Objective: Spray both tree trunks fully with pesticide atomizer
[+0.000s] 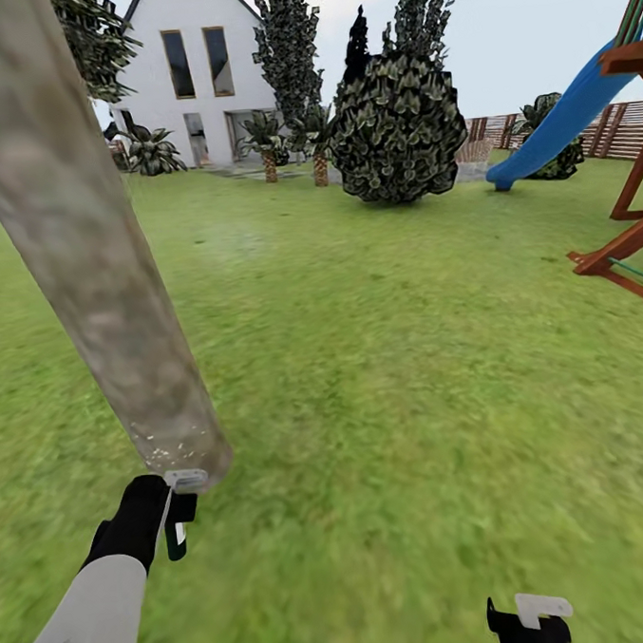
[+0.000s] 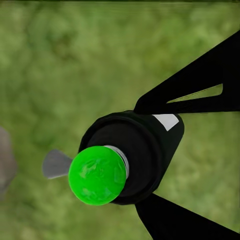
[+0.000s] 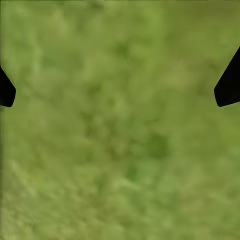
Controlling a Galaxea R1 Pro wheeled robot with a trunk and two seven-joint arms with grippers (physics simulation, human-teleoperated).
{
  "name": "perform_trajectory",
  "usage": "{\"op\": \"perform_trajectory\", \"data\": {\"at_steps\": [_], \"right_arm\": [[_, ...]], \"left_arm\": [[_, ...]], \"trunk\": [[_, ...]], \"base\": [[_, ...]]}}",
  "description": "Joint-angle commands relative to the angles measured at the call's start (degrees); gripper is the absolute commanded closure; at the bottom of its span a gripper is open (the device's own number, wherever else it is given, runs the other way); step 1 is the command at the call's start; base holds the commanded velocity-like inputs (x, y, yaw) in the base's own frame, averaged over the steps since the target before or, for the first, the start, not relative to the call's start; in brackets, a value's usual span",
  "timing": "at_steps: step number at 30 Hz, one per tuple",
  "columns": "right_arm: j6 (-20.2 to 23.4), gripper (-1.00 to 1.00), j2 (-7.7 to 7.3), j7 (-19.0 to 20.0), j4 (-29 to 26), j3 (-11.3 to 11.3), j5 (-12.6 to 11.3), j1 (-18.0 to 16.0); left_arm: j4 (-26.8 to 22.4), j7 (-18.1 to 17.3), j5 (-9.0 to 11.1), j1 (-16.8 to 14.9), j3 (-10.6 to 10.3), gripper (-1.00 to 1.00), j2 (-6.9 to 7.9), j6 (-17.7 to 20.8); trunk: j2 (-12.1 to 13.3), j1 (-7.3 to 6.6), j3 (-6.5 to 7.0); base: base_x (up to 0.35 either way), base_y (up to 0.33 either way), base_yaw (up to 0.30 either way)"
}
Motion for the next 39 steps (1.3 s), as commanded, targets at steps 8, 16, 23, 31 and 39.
{"op": "perform_trajectory", "data": {"at_steps": [8,16,23,31,39], "right_arm": [[-0.2,-1.00,-0.01,-0.3,0.1,-0.3,0.6,0.0],[-0.2,-1.00,0.05,-0.2,0.2,-0.3,0.6,0.0],[-0.2,-1.00,0.16,-0.2,0.2,-0.2,0.6,0.0],[-0.2,-1.00,0.09,-0.3,0.1,-0.3,0.6,0.0],[-0.2,-1.00,0.08,-0.3,0.1,-0.3,0.6,0.0]], "left_arm": [[-0.1,-0.5,-0.6,-0.1,0.2,1.00,-0.05,0.1],[-0.1,-0.5,-0.6,-0.1,0.2,1.00,-0.05,0.1],[-0.1,-0.5,-0.6,-0.1,0.2,1.00,-0.05,0.1],[-0.2,-0.6,-0.6,-0.1,0.4,1.00,-0.05,0.1],[-7.6,-1.2,4.6,-3.0,-0.3,1.00,-0.56,2.0]], "trunk": [[0.0,0.01,-0.05],[0.0,0.01,-0.05],[0.0,0.01,-0.05],[0.0,0.01,-0.05],[0.0,0.01,-0.05]], "base": [[0.147,-0.268,0.266],[0.142,-0.268,0.276],[0.141,-0.268,0.275],[0.055,-0.234,0.106],[-0.002,-0.008,0.272]]}}
